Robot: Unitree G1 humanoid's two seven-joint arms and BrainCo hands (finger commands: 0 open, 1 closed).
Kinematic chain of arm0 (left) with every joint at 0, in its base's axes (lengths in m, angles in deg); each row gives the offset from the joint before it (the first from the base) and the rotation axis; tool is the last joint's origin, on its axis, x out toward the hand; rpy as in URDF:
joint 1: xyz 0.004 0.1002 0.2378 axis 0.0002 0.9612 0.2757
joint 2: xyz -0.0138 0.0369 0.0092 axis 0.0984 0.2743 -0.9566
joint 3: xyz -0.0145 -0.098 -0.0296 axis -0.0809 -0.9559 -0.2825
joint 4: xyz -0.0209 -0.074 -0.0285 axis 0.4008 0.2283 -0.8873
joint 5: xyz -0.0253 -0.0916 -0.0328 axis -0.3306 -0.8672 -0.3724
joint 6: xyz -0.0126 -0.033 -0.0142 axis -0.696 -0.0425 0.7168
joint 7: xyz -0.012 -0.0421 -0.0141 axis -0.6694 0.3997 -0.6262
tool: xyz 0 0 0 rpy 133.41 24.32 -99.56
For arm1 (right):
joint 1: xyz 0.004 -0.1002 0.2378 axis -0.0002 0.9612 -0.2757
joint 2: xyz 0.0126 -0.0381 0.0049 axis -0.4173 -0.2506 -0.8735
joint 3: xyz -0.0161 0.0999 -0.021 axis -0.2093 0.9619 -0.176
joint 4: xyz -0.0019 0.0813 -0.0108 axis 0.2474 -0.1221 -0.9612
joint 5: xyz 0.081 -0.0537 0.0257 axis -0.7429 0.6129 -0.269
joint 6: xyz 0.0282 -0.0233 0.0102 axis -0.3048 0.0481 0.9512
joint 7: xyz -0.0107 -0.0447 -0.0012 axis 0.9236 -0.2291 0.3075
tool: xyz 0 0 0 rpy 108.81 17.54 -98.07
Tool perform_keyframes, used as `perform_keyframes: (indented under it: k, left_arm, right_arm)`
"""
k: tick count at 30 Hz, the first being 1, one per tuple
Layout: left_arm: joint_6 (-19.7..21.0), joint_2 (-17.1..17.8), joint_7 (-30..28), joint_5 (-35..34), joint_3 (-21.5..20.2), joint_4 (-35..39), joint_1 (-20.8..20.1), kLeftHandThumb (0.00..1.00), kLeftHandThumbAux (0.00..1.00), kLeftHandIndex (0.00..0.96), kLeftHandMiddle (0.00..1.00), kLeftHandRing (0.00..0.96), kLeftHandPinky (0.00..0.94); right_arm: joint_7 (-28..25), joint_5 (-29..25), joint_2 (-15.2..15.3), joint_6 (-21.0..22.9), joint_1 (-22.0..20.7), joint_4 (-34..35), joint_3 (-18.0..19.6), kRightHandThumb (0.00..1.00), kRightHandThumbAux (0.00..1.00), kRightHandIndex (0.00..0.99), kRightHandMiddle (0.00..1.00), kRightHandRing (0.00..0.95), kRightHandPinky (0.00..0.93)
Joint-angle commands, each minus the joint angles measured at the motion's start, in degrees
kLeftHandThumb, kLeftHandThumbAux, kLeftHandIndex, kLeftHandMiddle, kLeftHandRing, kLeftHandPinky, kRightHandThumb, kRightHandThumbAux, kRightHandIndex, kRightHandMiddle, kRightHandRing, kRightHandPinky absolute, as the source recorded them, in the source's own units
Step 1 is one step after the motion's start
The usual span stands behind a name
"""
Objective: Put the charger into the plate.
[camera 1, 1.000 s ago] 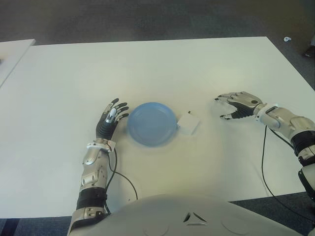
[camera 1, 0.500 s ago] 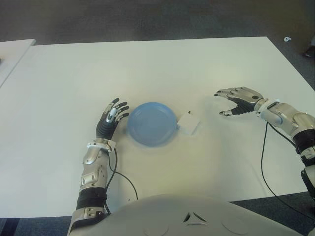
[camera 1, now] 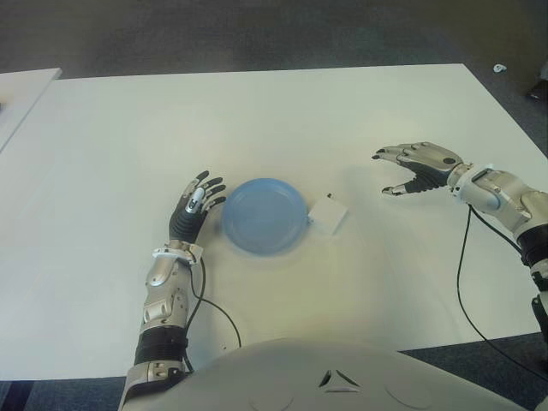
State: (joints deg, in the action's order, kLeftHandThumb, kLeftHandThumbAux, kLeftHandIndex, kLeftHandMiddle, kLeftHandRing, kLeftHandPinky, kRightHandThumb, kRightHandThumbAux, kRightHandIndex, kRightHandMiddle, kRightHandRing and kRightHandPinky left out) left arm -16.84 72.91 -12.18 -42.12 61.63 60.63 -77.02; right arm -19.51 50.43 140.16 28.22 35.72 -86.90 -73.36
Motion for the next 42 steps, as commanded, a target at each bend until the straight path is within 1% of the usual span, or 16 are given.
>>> perform_keyframes:
  k: [1,5,8,11,16,19,24,31,35,38,42]
  left_arm:
    - [0.2,-0.3,0.8,0.9,0.2,-0.4,-0.1,0.009,0.461,0.140,0.243,0.253,0.277]
    - [0.2,-0.4,0.7,1.0,0.3,-0.6,-0.2,0.009,0.460,0.137,0.244,0.255,0.280]
    - [0.3,-0.7,0.7,0.7,0.2,-0.7,-0.4,0.013,0.466,0.137,0.246,0.258,0.284]
    - [0.5,-0.8,0.6,0.5,0.2,-0.6,-0.4,0.013,0.468,0.137,0.247,0.260,0.287]
    - [0.9,-0.9,-0.2,-0.2,0.0,-1.0,-0.6,0.009,0.471,0.137,0.246,0.260,0.283]
    - [0.7,-1.0,-0.3,-0.3,0.0,-1.4,-0.7,0.007,0.473,0.137,0.244,0.258,0.281]
    - [0.5,-1.3,-0.2,-0.3,0.1,-1.7,-0.8,0.006,0.477,0.138,0.243,0.259,0.283]
    - [0.2,-1.8,-0.1,-0.3,0.2,-1.6,-0.8,0.006,0.480,0.143,0.250,0.265,0.286]
    - [0.1,-2.2,0.0,-0.3,0.3,-1.4,-0.6,0.007,0.478,0.147,0.249,0.264,0.284]
    - [0.1,-2.4,0.1,-0.2,0.3,-1.3,-0.5,0.006,0.477,0.147,0.246,0.261,0.282]
    - [0.0,-2.7,0.2,0.0,0.5,-1.1,-0.4,0.007,0.475,0.143,0.242,0.257,0.274]
  right_arm:
    - [-1.7,-1.0,0.0,-0.2,1.5,2.5,0.8,0.611,0.372,0.064,0.126,0.161,0.241]
    - [-2.6,-1.4,-0.1,0.0,2.3,4.6,1.5,0.606,0.375,0.062,0.125,0.159,0.239]
    - [-3.5,-1.7,-0.7,0.1,3.6,7.9,1.8,0.594,0.375,0.055,0.121,0.157,0.242]
    - [-3.9,-1.6,-1.1,0.2,4.3,9.4,2.0,0.587,0.373,0.049,0.118,0.156,0.244]
    - [-4.6,-0.8,-2.2,-0.3,5.2,12.9,1.4,0.579,0.363,0.033,0.108,0.154,0.248]
    - [-5.2,-0.4,-2.7,-0.7,5.3,13.9,1.0,0.575,0.344,0.026,0.098,0.143,0.231]
    - [-5.8,1.1,-3.8,-1.7,4.5,14.0,-0.1,0.573,0.324,0.021,0.085,0.123,0.211]
    - [-5.0,4.3,-4.9,-3.3,2.9,13.2,-2.0,0.553,0.314,0.002,0.028,0.052,0.127]
    - [-4.1,6.6,-6.1,-3.8,2.0,12.0,-3.3,0.545,0.296,0.000,0.006,0.014,0.079]
    - [-3.6,8.1,-6.9,-4.4,1.1,11.1,-4.5,0.534,0.275,0.000,0.001,0.004,0.041]
    - [-2.7,9.9,-7.5,-5.3,0.0,9.9,-5.7,0.518,0.257,0.000,0.000,0.001,0.015]
